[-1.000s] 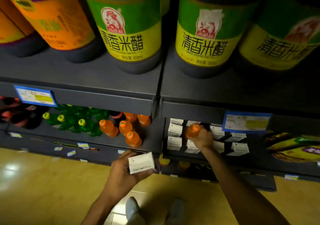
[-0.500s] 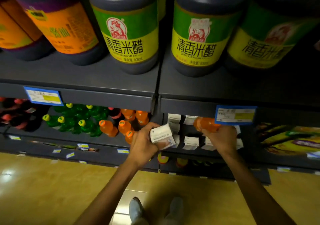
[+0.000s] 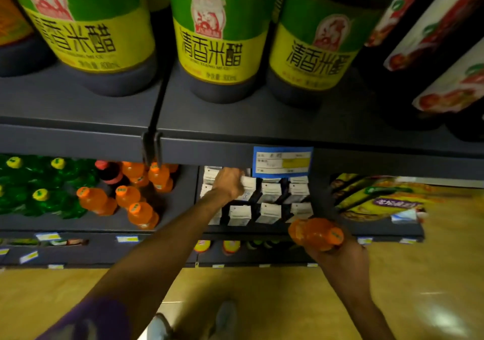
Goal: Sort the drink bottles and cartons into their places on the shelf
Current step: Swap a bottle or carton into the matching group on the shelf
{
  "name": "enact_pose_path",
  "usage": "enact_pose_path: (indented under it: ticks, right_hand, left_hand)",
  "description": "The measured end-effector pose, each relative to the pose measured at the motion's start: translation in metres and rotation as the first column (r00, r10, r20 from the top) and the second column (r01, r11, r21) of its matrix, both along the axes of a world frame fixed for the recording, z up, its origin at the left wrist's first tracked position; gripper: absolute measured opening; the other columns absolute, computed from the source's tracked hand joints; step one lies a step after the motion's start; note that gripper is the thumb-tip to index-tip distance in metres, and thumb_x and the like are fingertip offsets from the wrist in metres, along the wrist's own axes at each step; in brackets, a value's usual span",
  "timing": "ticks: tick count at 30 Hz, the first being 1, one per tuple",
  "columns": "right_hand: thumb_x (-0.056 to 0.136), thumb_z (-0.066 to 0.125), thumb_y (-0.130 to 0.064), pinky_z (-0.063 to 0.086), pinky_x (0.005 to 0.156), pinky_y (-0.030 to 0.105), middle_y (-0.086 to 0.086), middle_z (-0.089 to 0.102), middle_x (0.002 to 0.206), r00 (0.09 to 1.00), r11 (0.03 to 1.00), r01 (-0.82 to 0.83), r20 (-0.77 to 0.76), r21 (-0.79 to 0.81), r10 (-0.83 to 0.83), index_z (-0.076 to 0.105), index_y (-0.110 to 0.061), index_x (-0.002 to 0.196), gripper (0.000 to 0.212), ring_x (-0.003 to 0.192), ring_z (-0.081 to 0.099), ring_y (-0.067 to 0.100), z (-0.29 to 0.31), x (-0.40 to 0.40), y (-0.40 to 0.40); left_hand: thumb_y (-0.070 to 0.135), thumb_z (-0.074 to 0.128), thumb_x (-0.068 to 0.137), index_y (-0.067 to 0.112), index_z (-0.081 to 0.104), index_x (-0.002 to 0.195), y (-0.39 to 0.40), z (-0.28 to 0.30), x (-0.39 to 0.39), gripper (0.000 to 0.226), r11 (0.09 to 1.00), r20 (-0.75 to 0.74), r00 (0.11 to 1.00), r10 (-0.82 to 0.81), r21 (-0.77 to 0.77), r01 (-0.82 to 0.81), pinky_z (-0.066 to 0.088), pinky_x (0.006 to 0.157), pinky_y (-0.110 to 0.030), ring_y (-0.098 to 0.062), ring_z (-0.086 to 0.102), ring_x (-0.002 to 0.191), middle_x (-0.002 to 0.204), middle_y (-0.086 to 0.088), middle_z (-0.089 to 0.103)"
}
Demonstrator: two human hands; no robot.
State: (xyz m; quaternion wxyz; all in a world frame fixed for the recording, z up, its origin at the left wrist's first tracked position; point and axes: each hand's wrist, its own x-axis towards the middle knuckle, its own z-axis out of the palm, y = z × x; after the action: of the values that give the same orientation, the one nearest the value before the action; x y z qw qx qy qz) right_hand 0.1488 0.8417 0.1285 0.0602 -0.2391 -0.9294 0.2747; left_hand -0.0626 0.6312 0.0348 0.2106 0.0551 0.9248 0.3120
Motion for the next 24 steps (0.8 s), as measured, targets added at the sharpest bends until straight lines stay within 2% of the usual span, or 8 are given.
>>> enact_pose_path:
  ticks: [3, 7, 11, 15, 17, 20, 22, 24]
  right_hand:
    - [0.060, 0.088, -0.044, 0.036, 0.056, 0.022, 0.002, 0.076, 0.082, 1.000, 1.000, 0.012, 0.011, 0.023, -0.012, 0.069, -0.024, 0.104, 0.052, 0.074, 0.070, 0.030, -0.005, 0.011, 0.006]
    - [0.057, 0.089, -0.042, 0.049, 0.064, 0.029, -0.001, 0.076, 0.083, 0.999, 0.999, 0.032, 0.040, -0.016, -0.031, 0.067, -0.031, 0.104, 0.052, 0.076, 0.071, 0.027, -0.013, 0.022, 0.013]
    - [0.056, 0.092, -0.039, 0.049, 0.070, 0.026, -0.001, 0.076, 0.085, 0.996, 1.000, 0.022, 0.091, -0.016, -0.021, 0.067, -0.028, 0.108, 0.059, 0.077, 0.071, 0.024, -0.020, 0.024, 0.014]
    - [0.056, 0.089, -0.049, 0.040, 0.063, 0.024, 0.004, 0.074, 0.076, 0.992, 0.999, -0.010, 0.126, 0.030, 0.006, 0.068, -0.021, 0.097, 0.054, 0.071, 0.070, 0.029, -0.021, 0.018, 0.004]
    - [0.055, 0.086, -0.055, 0.040, 0.062, 0.026, 0.006, 0.073, 0.074, 0.990, 0.999, -0.018, 0.137, 0.040, 0.013, 0.067, -0.020, 0.091, 0.053, 0.072, 0.069, 0.033, -0.016, 0.013, -0.007]
    - [0.057, 0.086, -0.055, 0.049, 0.065, 0.031, 0.004, 0.075, 0.080, 0.986, 0.994, -0.106, 0.136, 0.033, 0.100, 0.066, -0.022, 0.098, 0.056, 0.076, 0.070, 0.033, -0.006, 0.006, -0.032]
    - [0.059, 0.082, -0.060, 0.050, 0.073, 0.034, 0.002, 0.074, 0.093, 0.967, 0.983, -0.182, 0.178, -0.027, 0.184, 0.060, -0.027, 0.112, 0.066, 0.086, 0.069, 0.033, 0.002, 0.003, -0.053]
    - [0.059, 0.075, -0.069, 0.050, 0.084, 0.036, -0.002, 0.070, 0.108, 0.933, 0.962, -0.254, 0.240, -0.095, 0.270, 0.049, -0.035, 0.125, 0.079, 0.099, 0.065, 0.031, 0.009, 0.001, -0.077]
  left_hand:
    - [0.006, 0.065, 0.088, 0.010, 0.060, 0.120, 0.011, -0.023, -0.006, 0.032, 0.998, 0.018, 0.999, -0.035, -0.050, 0.036, 0.053, 0.095, -0.036, -0.030, 0.061, 0.109, 0.120, -0.013, 0.065]
    - [0.003, 0.066, 0.085, 0.008, 0.062, 0.120, 0.013, -0.046, -0.006, 0.035, 0.996, 0.065, 0.997, -0.041, -0.078, 0.046, 0.055, 0.093, -0.036, -0.030, 0.062, 0.108, 0.118, -0.013, 0.064]
    - [0.000, 0.058, 0.092, -0.005, 0.060, 0.119, 0.010, -0.060, -0.007, 0.028, 0.999, 0.090, 0.995, -0.039, -0.018, 0.041, 0.051, 0.098, -0.047, -0.040, 0.059, 0.114, 0.123, -0.026, 0.060]
    - [0.007, 0.072, 0.085, 0.005, 0.059, 0.122, 0.005, -0.033, 0.001, 0.039, 0.999, 0.130, 0.991, -0.037, -0.023, 0.040, 0.052, 0.098, -0.042, -0.032, 0.061, 0.111, 0.122, -0.016, 0.062]
    - [0.008, 0.068, 0.086, 0.004, 0.060, 0.120, -0.005, -0.006, 0.016, 0.036, 0.999, 0.043, 0.998, -0.045, -0.021, 0.046, 0.052, 0.096, -0.045, -0.036, 0.062, 0.111, 0.120, -0.020, 0.064]
    - [0.020, 0.078, 0.074, 0.019, 0.054, 0.133, -0.031, 0.032, 0.063, 0.064, 0.981, -0.104, 0.982, -0.160, 0.094, 0.169, 0.053, 0.097, -0.039, -0.027, 0.063, 0.114, 0.126, -0.011, 0.065]
    - [0.035, 0.085, 0.063, 0.035, 0.044, 0.141, -0.047, 0.054, 0.109, 0.088, 0.928, -0.100, 0.963, -0.248, 0.262, 0.266, 0.047, 0.104, -0.026, -0.012, 0.058, 0.121, 0.137, 0.002, 0.059]
    - [0.052, 0.079, 0.060, 0.045, 0.034, 0.142, -0.061, 0.066, 0.151, 0.094, 0.915, -0.107, 0.958, -0.266, 0.285, 0.286, 0.043, 0.103, -0.015, -0.003, 0.056, 0.121, 0.139, 0.012, 0.057]
